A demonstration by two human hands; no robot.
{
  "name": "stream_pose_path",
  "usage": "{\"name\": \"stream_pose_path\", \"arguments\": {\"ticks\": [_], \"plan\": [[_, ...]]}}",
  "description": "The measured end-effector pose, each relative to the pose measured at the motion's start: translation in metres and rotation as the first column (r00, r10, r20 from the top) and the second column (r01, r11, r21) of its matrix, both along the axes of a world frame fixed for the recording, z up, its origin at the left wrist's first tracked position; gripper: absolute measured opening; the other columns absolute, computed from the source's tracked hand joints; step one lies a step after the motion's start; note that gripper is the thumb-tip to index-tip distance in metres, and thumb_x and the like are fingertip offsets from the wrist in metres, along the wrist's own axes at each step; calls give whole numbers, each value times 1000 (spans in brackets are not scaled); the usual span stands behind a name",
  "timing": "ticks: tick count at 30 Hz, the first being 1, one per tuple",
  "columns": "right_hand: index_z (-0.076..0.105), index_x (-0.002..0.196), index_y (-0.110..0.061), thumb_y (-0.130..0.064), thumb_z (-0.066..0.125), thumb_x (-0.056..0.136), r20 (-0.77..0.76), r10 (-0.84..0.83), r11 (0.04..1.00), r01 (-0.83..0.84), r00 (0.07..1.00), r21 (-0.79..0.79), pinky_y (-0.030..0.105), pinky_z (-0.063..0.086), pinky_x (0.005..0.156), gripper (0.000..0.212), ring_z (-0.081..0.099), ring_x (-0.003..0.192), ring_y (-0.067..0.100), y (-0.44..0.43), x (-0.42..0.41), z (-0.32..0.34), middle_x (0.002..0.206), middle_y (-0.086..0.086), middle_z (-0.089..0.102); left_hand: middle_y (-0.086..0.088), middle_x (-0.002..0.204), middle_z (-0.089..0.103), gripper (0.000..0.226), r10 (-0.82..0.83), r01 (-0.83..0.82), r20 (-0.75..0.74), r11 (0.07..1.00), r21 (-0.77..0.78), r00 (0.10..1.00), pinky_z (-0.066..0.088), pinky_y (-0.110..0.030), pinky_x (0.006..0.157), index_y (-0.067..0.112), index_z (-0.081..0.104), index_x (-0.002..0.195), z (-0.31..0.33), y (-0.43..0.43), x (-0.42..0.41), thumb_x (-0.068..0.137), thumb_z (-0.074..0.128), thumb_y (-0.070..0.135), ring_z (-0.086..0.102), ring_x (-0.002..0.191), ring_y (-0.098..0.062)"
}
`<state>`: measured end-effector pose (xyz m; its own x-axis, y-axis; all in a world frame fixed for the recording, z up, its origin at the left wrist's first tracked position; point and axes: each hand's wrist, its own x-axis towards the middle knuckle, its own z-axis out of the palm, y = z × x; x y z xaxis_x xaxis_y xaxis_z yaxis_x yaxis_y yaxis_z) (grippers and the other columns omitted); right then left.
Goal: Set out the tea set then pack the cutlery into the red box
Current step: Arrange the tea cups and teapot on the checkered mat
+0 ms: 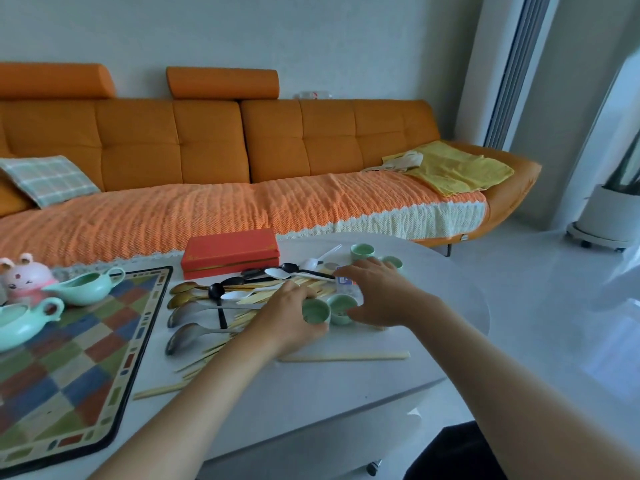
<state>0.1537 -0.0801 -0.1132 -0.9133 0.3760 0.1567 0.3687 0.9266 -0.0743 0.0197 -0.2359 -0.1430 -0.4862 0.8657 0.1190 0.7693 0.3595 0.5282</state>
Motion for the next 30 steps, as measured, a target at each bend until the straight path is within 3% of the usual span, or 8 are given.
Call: {"name": "stream_pose_path", "arguments": {"ticks": [5,10,14,18,20,23,27,30], "plan": [[40,145,-28,-43,61,85,263,37,991,-68,964,111,42,29,111,65,44,131,26,-16,-22,-7,141,4,50,12,121,44,51,47,-47,15,999,23,999,40,-26,87,30,55,123,6,-11,-12,77,73,43,50,112,-11],[42,144,-32,-29,59,88,325,11,989,-59,946,138,45,27,111,59,45,129,28,-21,-37,-8,140,6,45,13,122,44,53,53,-53,-1,998,19,999,42,-26,85,31,54,124,11,-26,-20,78,72,50,50,107,-8],[49,140,-30,-32,68,81,233,51,998,-56,971,14,46,32,111,63,42,129,27,-29,-42,4,135,6,46,13,122,44,54,92,-92,2,996,15,996,43,-28,84,31,53,123,14,-41,-29,76,73,50,50,105,-8],[56,133,-28,-30,74,78,49,104,984,-96,993,-151,37,40,102,58,41,123,21,-52,-57,23,128,2,46,15,123,43,55,162,-162,-7,986,35,987,37,-23,73,30,51,126,19,-60,-44,78,72,47,46,102,-7],[59,128,-30,-29,75,77,-9,142,969,-141,990,-201,34,42,99,54,42,120,19,-68,-69,27,127,0,45,15,123,43,55,198,-197,-5,979,43,980,42,-26,78,29,52,128,19,-74,-54,80,72,46,47,105,-9],[58,129,-31,-28,74,78,-22,213,947,-212,977,-240,27,39,94,54,42,115,13,-93,-91,25,127,-4,44,14,125,41,60,232,-232,5,972,33,973,42,-28,90,27,51,131,18,-98,-71,78,72,45,46,112,-9],[59,126,-34,-29,75,74,-59,266,915,-271,962,-299,31,46,91,55,51,110,17,-130,-128,14,119,-3,50,11,130,39,60,280,-280,-15,960,1,960,37,-27,85,28,48,133,23,-138,-93,79,71,42,43,110,-7],[56,132,-33,-32,75,76,-53,331,890,-331,942,-313,28,44,91,60,51,109,14,-161,-158,7,125,-4,51,9,132,38,62,359,-361,-52,931,-48,932,38,-31,82,28,47,131,25,-174,-113,77,69,48,43,112,-11]]}}
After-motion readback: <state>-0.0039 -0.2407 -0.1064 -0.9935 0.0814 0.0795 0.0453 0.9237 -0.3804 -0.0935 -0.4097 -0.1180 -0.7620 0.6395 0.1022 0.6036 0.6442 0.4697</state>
